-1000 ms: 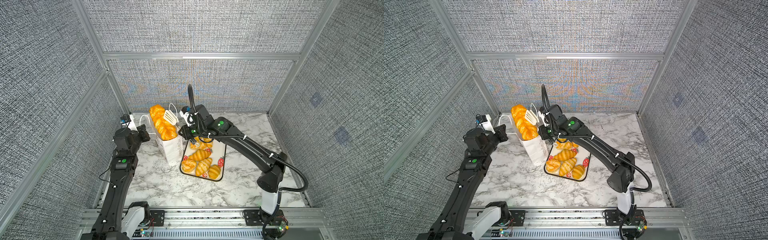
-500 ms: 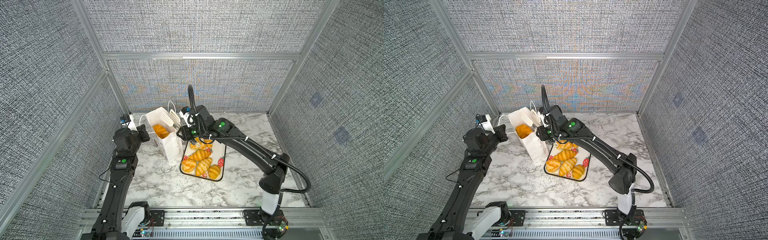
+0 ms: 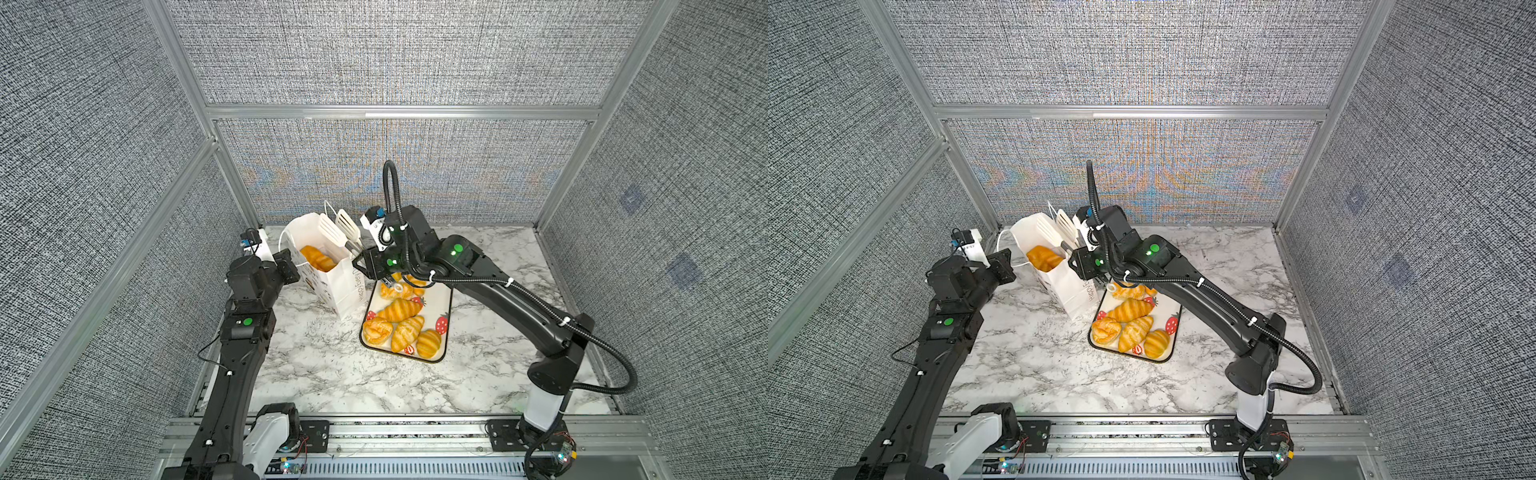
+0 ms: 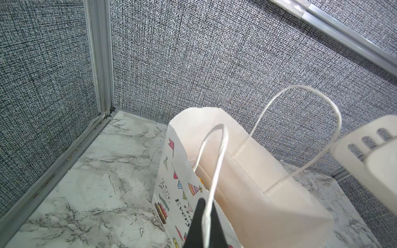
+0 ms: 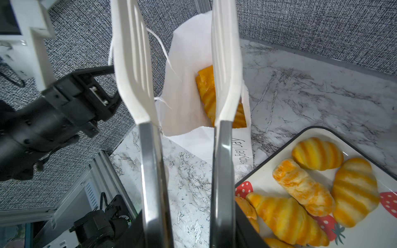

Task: Pack bread into a paper bag
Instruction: Place the bread in the paper bag, then pick up the bread from the tray.

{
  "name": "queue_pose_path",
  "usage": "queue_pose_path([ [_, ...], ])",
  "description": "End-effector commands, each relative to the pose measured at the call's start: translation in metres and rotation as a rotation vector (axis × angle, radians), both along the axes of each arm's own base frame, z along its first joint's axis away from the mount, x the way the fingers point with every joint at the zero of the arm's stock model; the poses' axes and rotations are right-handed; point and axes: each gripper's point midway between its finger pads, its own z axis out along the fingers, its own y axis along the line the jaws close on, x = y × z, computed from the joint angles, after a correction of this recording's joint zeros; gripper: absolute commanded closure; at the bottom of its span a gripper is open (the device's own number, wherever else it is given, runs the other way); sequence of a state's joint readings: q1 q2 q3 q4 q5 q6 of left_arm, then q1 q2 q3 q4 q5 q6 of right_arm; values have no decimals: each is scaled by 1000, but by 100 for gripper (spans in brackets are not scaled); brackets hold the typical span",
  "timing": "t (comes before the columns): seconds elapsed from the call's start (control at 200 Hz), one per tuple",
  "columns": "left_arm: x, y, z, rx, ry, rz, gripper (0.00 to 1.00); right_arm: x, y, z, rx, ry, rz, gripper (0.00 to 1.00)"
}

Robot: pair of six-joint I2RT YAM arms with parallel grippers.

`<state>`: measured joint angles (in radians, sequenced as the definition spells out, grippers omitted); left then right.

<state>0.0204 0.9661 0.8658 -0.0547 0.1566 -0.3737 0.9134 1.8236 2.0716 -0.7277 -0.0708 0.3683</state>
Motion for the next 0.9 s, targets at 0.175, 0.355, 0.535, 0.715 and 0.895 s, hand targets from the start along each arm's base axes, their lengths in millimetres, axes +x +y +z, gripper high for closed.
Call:
queue_pose_path([
  [0.175, -2, -2, 7, 9, -21, -15, 100, -3, -34, 27, -2, -73, -89, 55],
  [0.355, -4, 0, 9, 6, -16, 0, 100, -3, -75, 19, -30, -66, -182, 52],
  [0.535, -5, 1, 13, 7, -22, 1, 100, -2, -121, 2, -44, -32, -277, 50],
  [0.715, -6, 0, 16, 7, -29, -3, 100, -3, -158, -23, -65, 16, -356, 47],
  [0.895, -6, 0, 20, 4, -35, -5, 100, 1, -185, -53, -99, 76, -424, 46],
])
